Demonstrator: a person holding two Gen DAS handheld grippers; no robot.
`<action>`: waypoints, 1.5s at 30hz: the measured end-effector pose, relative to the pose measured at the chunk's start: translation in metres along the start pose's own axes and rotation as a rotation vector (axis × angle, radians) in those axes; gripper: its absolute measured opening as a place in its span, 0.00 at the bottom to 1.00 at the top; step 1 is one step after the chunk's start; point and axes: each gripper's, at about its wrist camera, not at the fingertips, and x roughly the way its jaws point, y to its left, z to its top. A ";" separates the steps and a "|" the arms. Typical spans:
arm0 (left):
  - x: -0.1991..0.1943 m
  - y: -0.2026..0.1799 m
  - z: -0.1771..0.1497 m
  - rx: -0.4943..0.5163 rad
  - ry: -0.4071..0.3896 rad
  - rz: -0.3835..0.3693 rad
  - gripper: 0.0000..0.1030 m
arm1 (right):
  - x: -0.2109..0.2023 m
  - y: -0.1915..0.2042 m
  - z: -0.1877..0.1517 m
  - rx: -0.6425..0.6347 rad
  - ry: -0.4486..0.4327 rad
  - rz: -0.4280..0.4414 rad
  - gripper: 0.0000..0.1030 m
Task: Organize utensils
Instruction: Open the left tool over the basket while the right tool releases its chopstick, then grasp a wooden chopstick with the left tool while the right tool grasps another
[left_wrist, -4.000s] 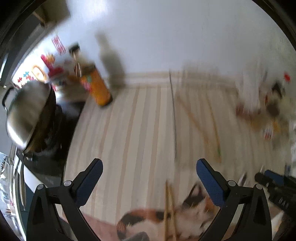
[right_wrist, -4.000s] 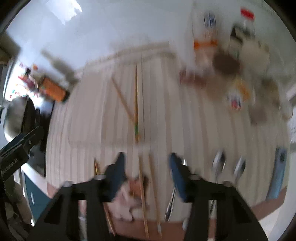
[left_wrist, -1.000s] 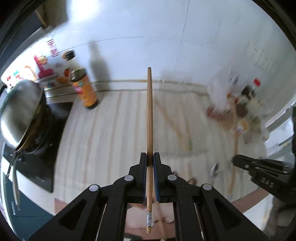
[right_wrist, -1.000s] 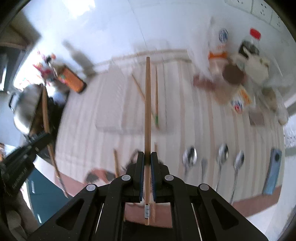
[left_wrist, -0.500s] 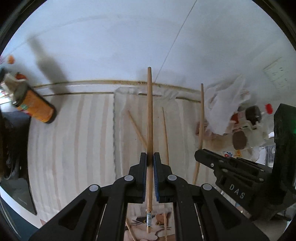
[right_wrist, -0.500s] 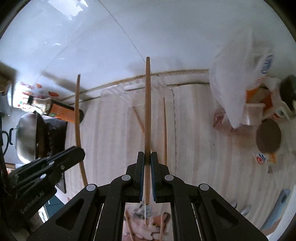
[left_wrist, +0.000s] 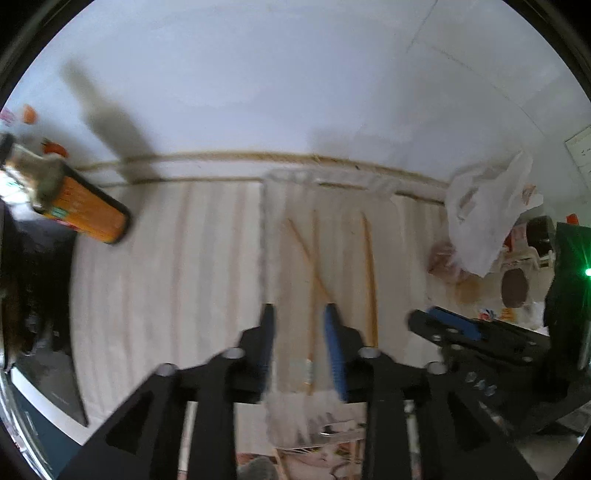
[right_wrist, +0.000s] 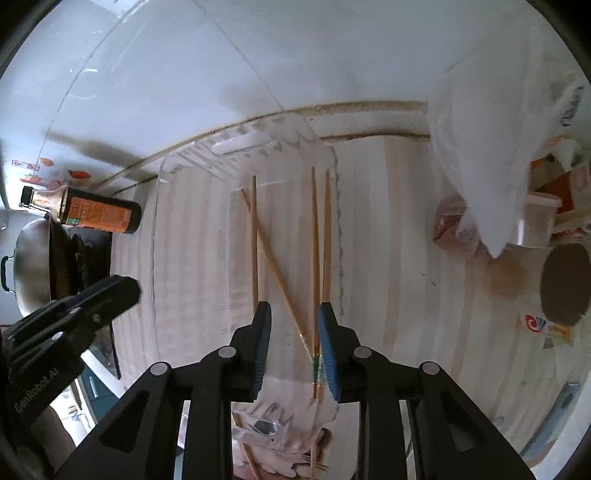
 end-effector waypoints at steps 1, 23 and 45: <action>-0.007 0.003 -0.004 0.000 -0.025 0.029 0.45 | -0.004 0.000 -0.003 0.001 -0.011 -0.006 0.27; 0.024 0.036 -0.201 -0.066 -0.037 0.195 0.99 | 0.010 -0.021 -0.187 0.048 -0.038 -0.133 0.28; 0.101 0.007 -0.264 0.044 0.181 0.108 0.04 | 0.072 -0.010 -0.252 0.028 0.081 -0.136 0.28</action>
